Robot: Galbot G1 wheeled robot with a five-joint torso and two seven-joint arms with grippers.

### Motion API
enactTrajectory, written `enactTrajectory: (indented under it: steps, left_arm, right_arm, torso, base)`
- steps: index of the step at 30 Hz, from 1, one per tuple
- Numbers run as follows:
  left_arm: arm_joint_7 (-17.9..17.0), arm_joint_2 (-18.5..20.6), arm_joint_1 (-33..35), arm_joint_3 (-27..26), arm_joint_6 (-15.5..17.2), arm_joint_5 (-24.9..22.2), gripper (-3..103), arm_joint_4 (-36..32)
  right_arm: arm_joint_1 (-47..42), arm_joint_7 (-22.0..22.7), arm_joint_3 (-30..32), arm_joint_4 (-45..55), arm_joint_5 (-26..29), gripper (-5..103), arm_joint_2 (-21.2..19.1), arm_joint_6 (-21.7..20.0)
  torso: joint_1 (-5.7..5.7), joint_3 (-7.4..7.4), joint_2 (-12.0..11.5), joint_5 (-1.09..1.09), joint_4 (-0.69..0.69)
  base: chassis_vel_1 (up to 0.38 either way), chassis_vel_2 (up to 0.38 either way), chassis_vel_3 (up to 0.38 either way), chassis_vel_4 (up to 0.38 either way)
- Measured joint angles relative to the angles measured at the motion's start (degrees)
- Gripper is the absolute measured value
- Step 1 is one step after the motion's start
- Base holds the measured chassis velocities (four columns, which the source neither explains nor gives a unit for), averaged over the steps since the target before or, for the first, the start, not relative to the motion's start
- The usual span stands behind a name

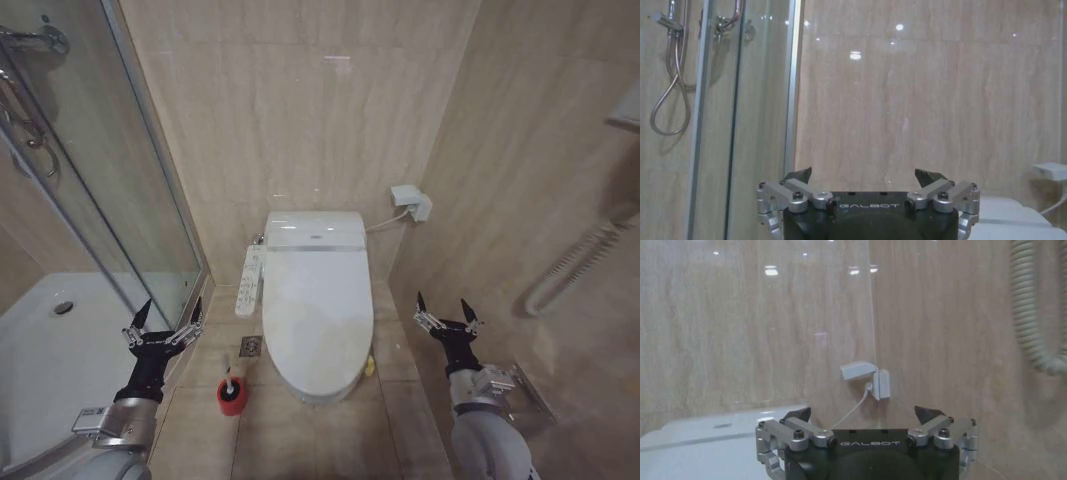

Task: Open the toilet lid, clean the toilet bowl with a toilet brush, close the toilet lid, and flush.

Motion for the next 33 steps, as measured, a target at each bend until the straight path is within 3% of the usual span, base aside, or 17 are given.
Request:
enactTrajectory:
  steps: [14, 33]
  left_arm:
    - [0.00, 0.00, -0.08, 0.00, 0.00, 0.00, 100, 0.00]
    - [0.00, 0.00, 0.00, 0.00, 0.00, 0.00, 100, 0.00]
  right_arm:
    - [0.04, 0.00, 0.00, 0.00, 0.00, 100, 0.00, 0.00]
    - [0.01, 0.00, 0.00, 0.00, 0.00, 100, 0.00, 0.00]
  torso:
    - [0.10, 0.04, -0.06, -0.01, 0.01]
    - [0.01, 0.00, 0.00, 0.00, 0.01]
  base:
    - [-0.001, -0.004, -0.002, -0.003]
    - [0.198, -0.190, -0.191, 0.187]
